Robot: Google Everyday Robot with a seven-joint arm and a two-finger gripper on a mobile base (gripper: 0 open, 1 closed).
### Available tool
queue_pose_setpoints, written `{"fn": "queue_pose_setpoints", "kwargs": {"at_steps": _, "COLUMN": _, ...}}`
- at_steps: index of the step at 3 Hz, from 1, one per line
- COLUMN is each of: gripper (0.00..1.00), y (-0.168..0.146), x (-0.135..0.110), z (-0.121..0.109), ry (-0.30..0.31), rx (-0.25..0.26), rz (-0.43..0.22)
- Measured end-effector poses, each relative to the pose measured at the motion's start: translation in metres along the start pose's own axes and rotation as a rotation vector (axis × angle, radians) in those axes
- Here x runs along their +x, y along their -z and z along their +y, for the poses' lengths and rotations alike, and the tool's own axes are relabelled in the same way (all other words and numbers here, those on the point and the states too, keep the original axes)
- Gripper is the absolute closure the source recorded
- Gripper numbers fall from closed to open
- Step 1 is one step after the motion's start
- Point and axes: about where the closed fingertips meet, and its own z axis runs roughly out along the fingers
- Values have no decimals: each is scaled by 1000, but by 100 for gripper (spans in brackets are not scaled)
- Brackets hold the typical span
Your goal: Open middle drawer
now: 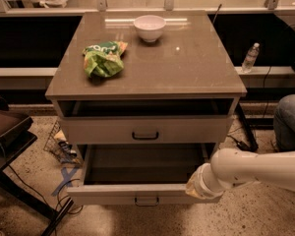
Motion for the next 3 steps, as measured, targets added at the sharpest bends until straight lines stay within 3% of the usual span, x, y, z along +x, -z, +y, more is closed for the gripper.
{"fn": "queue_pose_setpoints", "kwargs": {"at_steps": 1, "gripper": 100, "y": -15, "x": -4, "z": -47, "ry": 56, "rx": 16, "rz": -39}}
{"fn": "queue_pose_setpoints", "kwargs": {"at_steps": 2, "gripper": 100, "y": -41, "x": -26, "z": -110, "ry": 91, "rx": 29, "rz": -78}}
{"fn": "queue_pose_setpoints", "kwargs": {"at_steps": 3, "gripper": 100, "y": -42, "x": -25, "z": -108, "ry": 91, "rx": 25, "rz": -76}}
